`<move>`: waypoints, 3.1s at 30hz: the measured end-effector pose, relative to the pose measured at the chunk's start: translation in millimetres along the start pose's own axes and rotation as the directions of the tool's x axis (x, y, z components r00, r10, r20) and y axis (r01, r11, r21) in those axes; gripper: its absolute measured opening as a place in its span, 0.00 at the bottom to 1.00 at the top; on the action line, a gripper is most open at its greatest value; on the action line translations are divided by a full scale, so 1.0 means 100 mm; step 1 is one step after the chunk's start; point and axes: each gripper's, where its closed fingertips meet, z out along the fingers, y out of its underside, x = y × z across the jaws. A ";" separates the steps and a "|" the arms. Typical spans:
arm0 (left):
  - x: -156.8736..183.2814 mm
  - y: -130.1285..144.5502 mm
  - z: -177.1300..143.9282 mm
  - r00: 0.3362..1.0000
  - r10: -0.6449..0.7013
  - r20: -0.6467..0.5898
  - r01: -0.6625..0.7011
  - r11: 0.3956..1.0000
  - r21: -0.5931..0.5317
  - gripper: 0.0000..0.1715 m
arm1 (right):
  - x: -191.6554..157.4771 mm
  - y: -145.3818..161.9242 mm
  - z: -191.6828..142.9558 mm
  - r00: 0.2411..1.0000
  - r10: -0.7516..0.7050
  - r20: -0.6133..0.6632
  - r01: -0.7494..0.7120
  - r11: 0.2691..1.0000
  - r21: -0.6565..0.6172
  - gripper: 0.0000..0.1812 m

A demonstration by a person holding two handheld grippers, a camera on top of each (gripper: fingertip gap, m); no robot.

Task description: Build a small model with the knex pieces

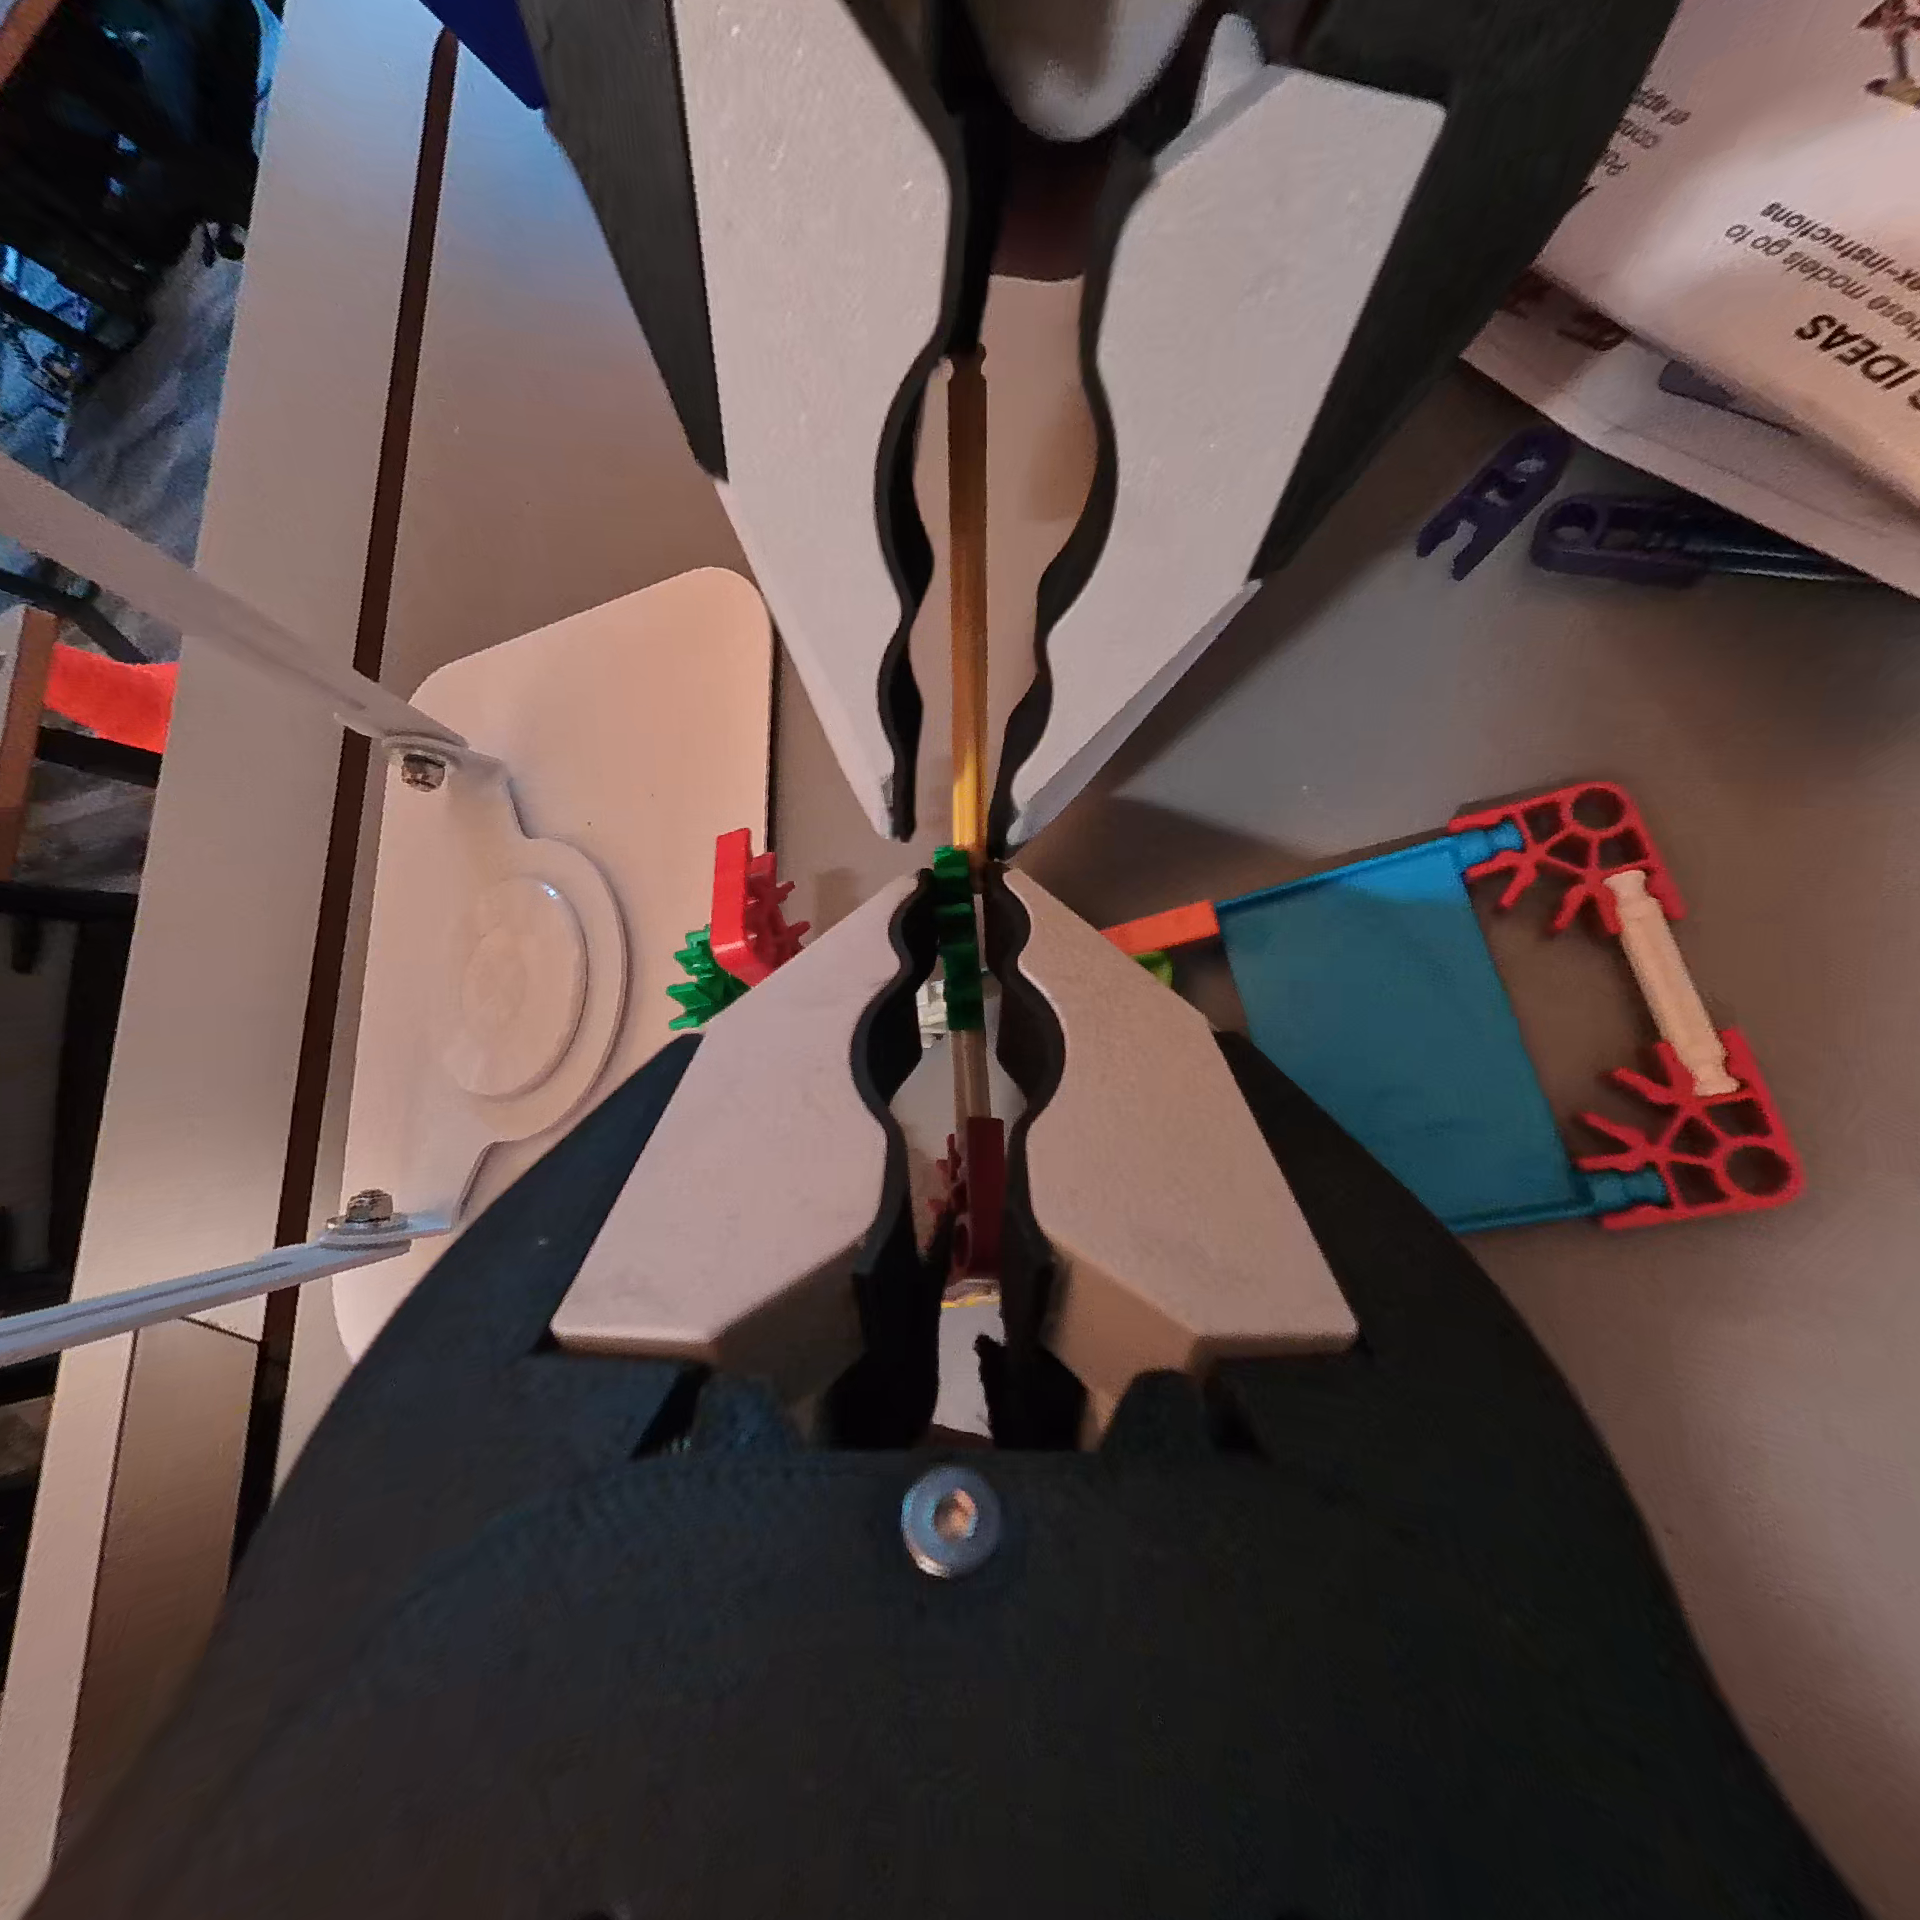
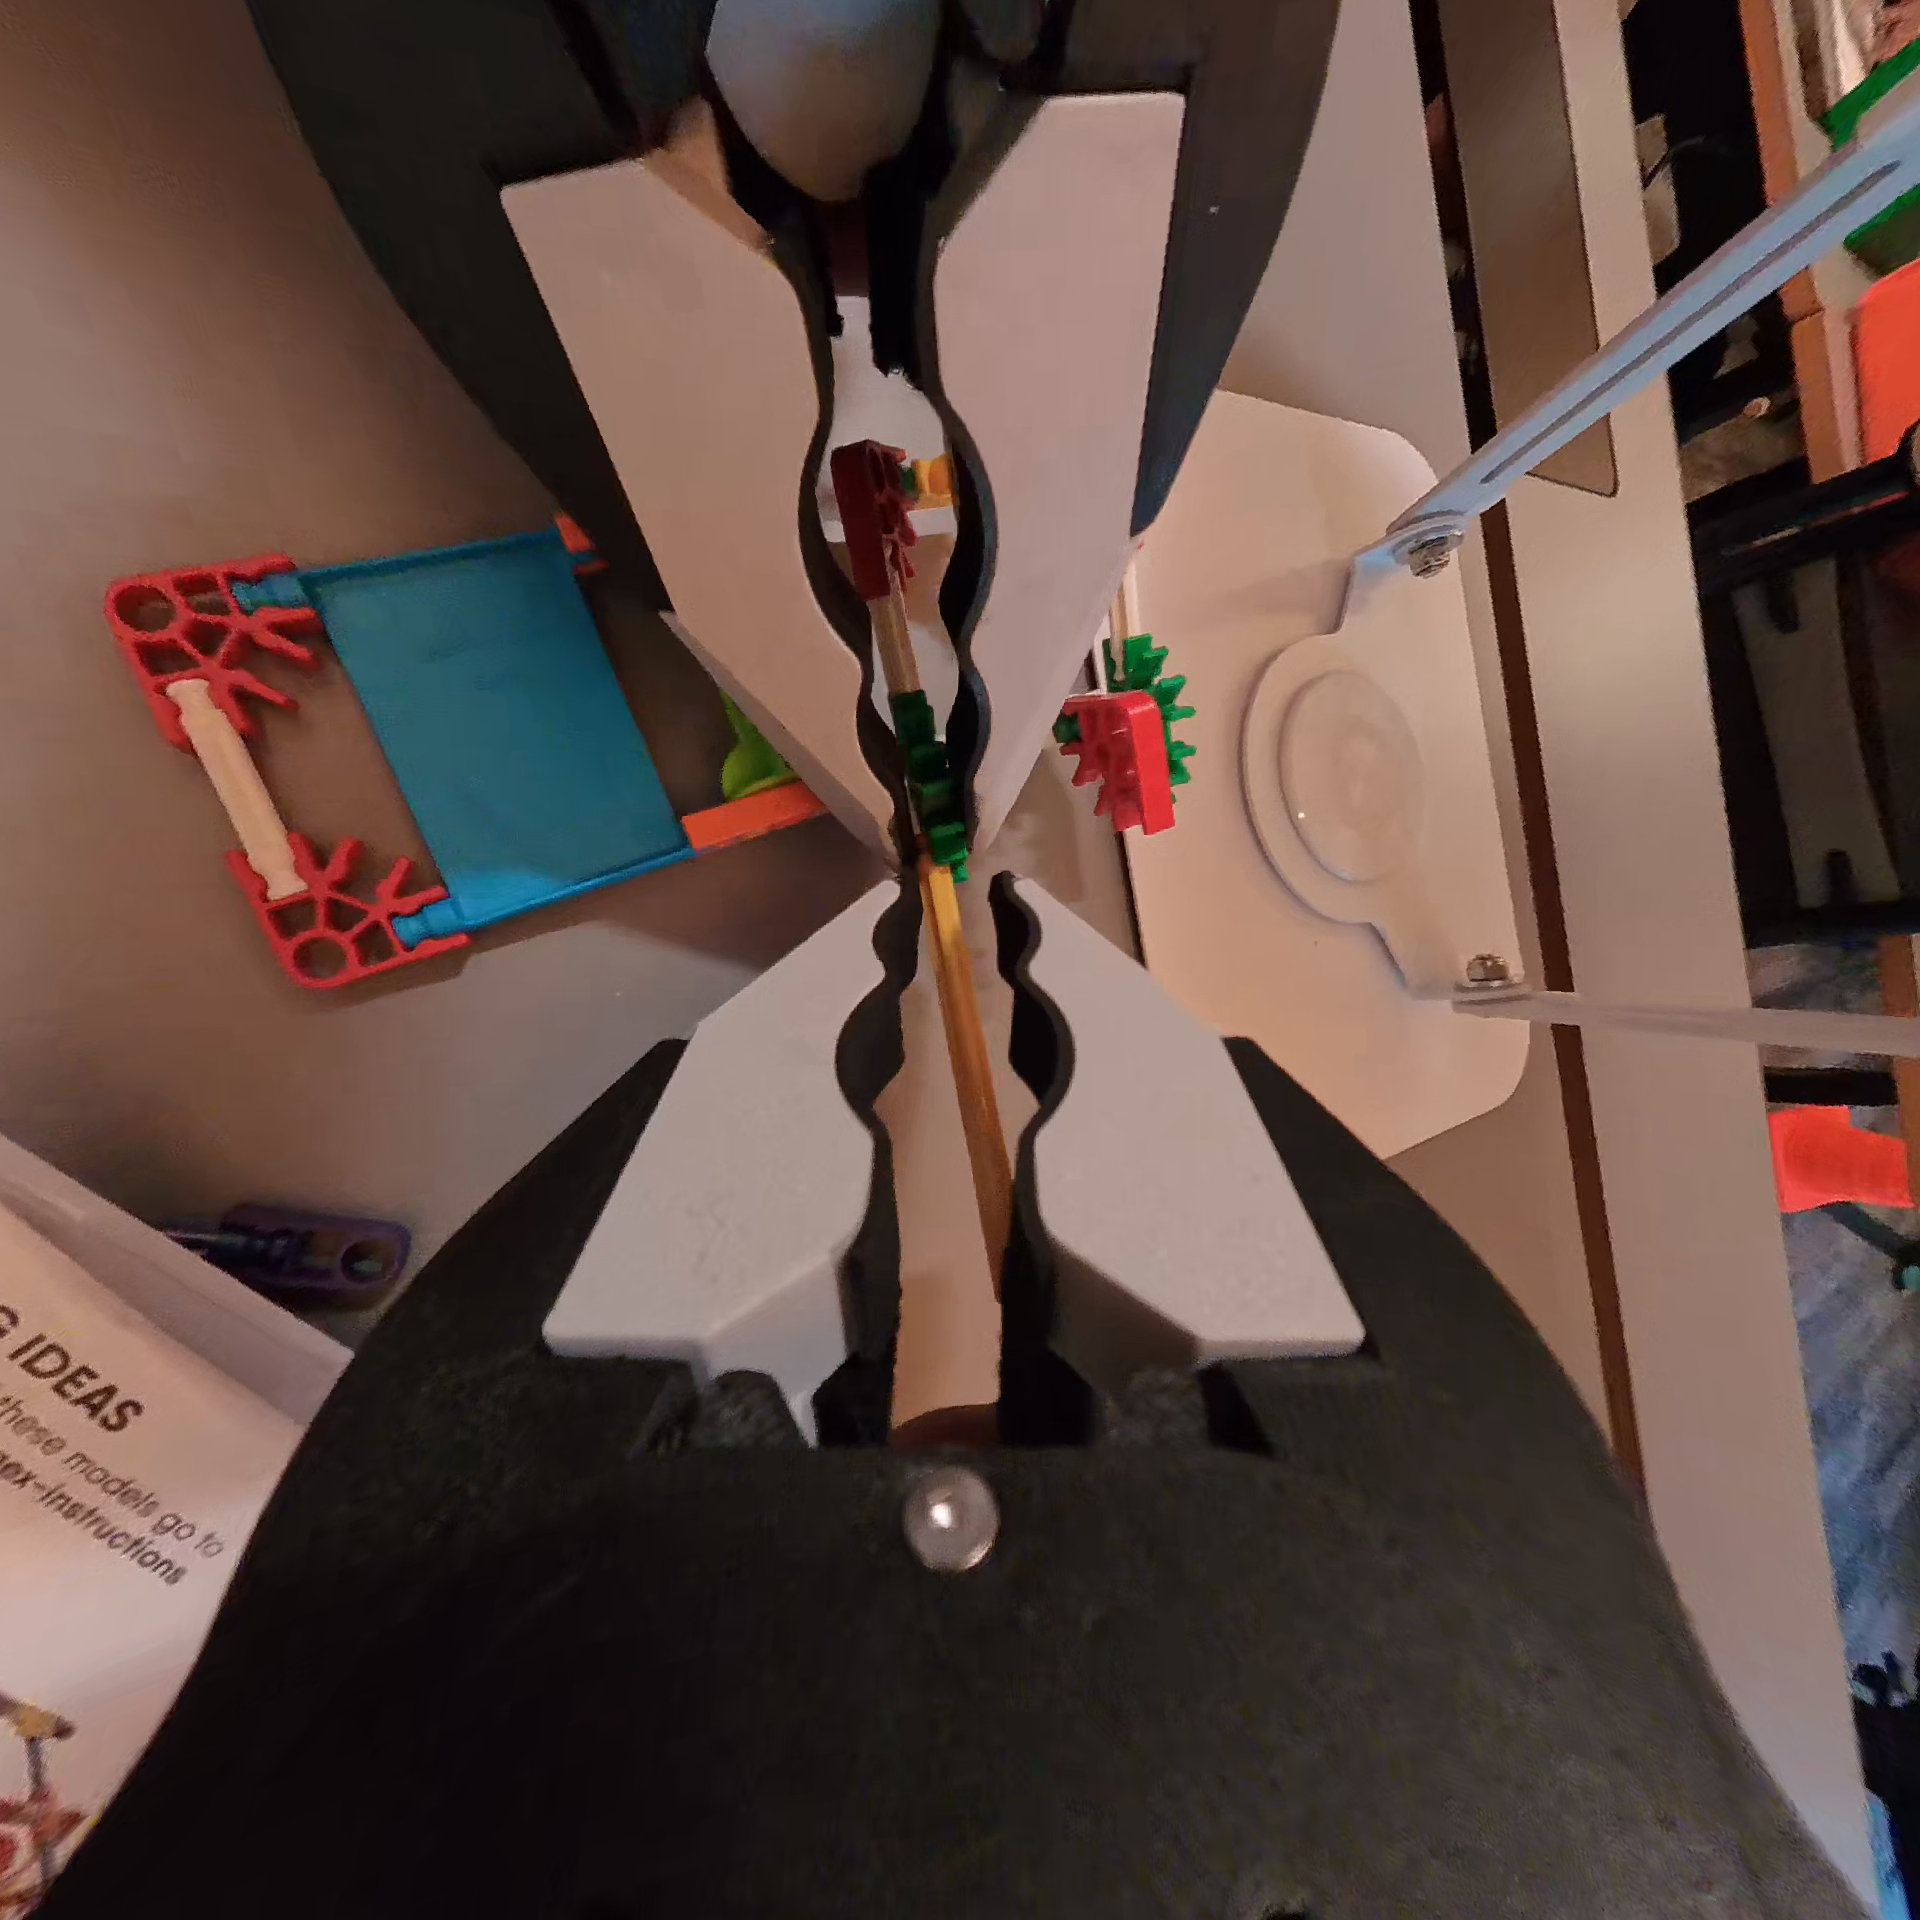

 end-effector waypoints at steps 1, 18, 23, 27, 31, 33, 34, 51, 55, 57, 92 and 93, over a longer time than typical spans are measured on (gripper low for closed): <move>0.00 0.00 0.00 1.000 -0.005 -0.003 0.005 1.000 0.003 0.03 | 0.01 0.00 0.00 1.000 -0.012 -0.007 0.012 1.000 0.002 0.08; 0.05 0.05 0.06 0.997 -0.070 -0.014 0.070 0.998 -0.004 0.02 | -0.07 0.04 0.10 0.998 -0.038 0.043 0.039 0.999 -0.023 0.02; 0.04 0.07 0.06 0.997 -0.078 -0.016 0.078 0.997 -0.005 0.01 | -0.06 0.04 0.13 0.999 -0.005 0.046 0.006 1.000 -0.018 0.02; 0.10 0.06 0.01 0.995 -0.066 -0.073 0.065 0.998 -0.013 0.03 | -0.12 -0.01 0.08 0.997 -0.035 0.073 0.034 0.999 0.016 0.03; 0.08 0.15 -0.11 0.996 -0.051 -0.076 0.047 0.997 -0.057 0.19 | -0.10 0.02 0.01 0.997 -0.020 0.079 0.019 1.000 0.021 0.11; 0.07 0.08 -0.25 0.992 -0.073 -0.103 0.072 0.997 -0.014 0.19 | -0.07 0.04 -0.03 0.997 -0.007 0.081 0.006 1.000 0.020 0.09; 0.05 0.06 -0.31 0.991 -0.087 -0.106 0.087 0.996 -0.004 0.21 | -0.06 0.03 -0.05 0.996 0.011 0.084 -0.014 0.999 0.031 0.08; -0.27 0.69 -0.69 0.979 -0.184 0.084 0.202 0.903 -0.380 0.23 | 0.14 -0.05 -0.02 0.991 0.110 0.078 -0.112 0.994 0.019 0.08; -0.22 0.72 -0.63 0.976 -0.204 0.071 0.215 0.896 -0.388 0.25 | 0.16 -0.11 0.02 0.988 0.095 0.123 -0.093 0.995 -0.023 0.08; -0.21 0.74 -0.59 0.972 -0.223 0.070 0.232 0.890 -0.391 0.28 | 0.22 -0.12 0.04 0.988 0.099 0.121 -0.095 0.995 -0.042 0.08; -0.96 1.80 -2.90 0.834 -0.279 0.475 0.485 0.781 -0.394 0.22 | 0.47 0.27 -0.11 0.989 0.142 0.048 -0.137 0.986 -0.090 0.06; -0.93 1.94 -2.89 0.833 -0.301 0.464 0.502 0.764 -0.406 0.21 | 0.45 0.27 -0.09 0.989 0.136 0.051 -0.131 0.987 -0.093 0.06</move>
